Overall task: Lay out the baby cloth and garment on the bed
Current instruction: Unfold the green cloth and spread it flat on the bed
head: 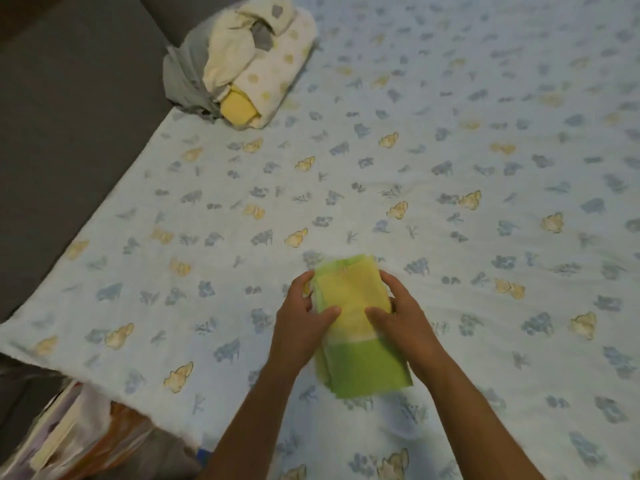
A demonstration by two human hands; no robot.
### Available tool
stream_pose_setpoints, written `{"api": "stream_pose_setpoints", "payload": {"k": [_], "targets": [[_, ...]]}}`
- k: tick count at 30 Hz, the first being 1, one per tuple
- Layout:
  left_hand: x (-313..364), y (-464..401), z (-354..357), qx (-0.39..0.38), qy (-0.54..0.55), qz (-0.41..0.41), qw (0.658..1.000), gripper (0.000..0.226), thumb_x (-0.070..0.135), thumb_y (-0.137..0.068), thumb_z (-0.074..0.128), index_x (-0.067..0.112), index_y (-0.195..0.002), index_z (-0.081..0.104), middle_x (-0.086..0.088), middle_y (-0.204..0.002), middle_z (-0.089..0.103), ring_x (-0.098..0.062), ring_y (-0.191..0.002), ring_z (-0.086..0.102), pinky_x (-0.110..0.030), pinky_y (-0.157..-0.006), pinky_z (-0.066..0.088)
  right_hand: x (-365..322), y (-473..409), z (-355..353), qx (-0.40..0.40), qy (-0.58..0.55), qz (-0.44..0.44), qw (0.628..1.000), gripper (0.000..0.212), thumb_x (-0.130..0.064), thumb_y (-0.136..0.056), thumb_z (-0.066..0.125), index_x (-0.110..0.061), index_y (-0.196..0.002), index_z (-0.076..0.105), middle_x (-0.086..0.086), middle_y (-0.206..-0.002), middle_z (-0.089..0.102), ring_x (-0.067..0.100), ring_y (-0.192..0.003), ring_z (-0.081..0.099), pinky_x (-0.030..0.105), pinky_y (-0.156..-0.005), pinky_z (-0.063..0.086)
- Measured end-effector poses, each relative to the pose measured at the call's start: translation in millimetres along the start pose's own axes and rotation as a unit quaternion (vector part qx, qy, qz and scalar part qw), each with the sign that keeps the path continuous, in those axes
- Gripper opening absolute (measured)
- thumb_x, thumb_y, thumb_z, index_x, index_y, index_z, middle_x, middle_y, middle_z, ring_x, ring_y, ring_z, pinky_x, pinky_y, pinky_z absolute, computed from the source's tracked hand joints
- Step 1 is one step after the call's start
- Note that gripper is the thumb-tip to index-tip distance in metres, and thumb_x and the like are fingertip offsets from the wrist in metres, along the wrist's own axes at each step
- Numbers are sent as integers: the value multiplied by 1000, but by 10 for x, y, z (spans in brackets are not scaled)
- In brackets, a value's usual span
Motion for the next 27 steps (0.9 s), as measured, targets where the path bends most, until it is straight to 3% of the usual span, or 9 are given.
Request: {"api": "stream_pose_setpoints", "payload": {"k": [4, 7, 10, 13, 15, 18, 21, 24, 27], "targets": [[-587, -400, 348, -23, 2, -39, 999, 67, 28, -70, 80, 44, -125, 45, 0, -111, 70, -17, -95, 69, -44, -83, 57, 505, -500, 71, 30, 62, 15, 998, 63, -12, -83, 64, -47, -132, 44, -4, -119, 61, 8, -88, 61, 31, -71, 53], [-864, -602, 592, -46, -25, -26, 998, 65, 28, -73, 80, 39, -128, 46, 4, -118, 66, -16, -102, 66, -41, -87, 56, 856, -757, 94, 59, 101, 33, 993, 68, -11, -80, 65, -43, -136, 42, -5, -122, 58, 9, -88, 57, 16, -63, 41], [-1063, -759, 732, -76, -87, -23, 993, 60, 42, -76, 77, 33, -128, 50, 3, -114, 63, -17, -99, 63, -37, -84, 55, 1157, -858, 96, 83, 100, 49, 990, 73, -20, -81, 71, -45, -139, 35, -8, -111, 58, 3, -80, 55, 16, -60, 39], [-1128, -914, 735, -29, -184, 9, 982, 51, 54, -73, 73, 33, -117, 57, 1, -104, 50, -19, -98, 52, -32, -79, 48, 1408, -787, 9, 72, 104, 90, 988, 84, -31, -75, 76, -51, -138, 25, -7, -101, 57, 0, -76, 58, 19, -56, 42], [-1092, -1029, 724, -12, -247, 27, 969, 51, 59, -71, 71, 31, -113, 61, 1, -105, 41, -20, -105, 41, -31, -84, 40, 1537, -687, -37, 5, 128, 117, 985, 89, -21, -73, 74, -49, -139, 21, -1, -109, 60, 8, -71, 63, 23, -54, 47], [-1027, -1131, 765, -53, -330, 5, 943, 48, 61, -74, 67, 29, -109, 64, -4, -110, 49, -27, -111, 42, -39, -93, 40, 1607, -583, -160, -37, 147, 133, 979, 84, -5, -75, 65, -45, -139, 28, 6, -96, 66, 15, -65, 61, 29, -57, 49], [-994, -1016, 838, -99, -376, -8, 921, 35, 51, -81, 60, 24, -102, 66, -6, -107, 56, -32, -110, 46, -41, -90, 37, 1556, -632, -423, 68, 144, 134, 978, 69, -2, -78, 64, -41, -131, 47, 11, -97, 65, 17, -69, 57, 27, -55, 46], [-949, -830, 937, -131, -357, 23, 925, 32, 52, -86, 52, 23, -91, 66, 1, -88, 65, -22, -88, 60, -36, -80, 49, 1473, -695, -660, 199, 138, 87, 966, 54, -2, -82, 63, -34, -124, 56, 6, -109, 64, 16, -87, 57, 21, -61, 41], [-815, -789, 1028, -133, -350, 59, 925, 37, 47, -91, 47, 18, -78, 64, 1, -73, 61, -17, -69, 58, -30, -62, 47, 1432, -679, -727, 199, 160, 37, 966, 55, 3, -83, 56, -32, -126, 56, 6, -118, 61, 18, -101, 59, 32, -81, 48]]}}
Point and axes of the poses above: each hand's wrist, its own y-axis away from the middle knuckle, its own z-axis out of the palm, x = y × z, the point moved 3 cm from there along -y, towards the middle knuckle
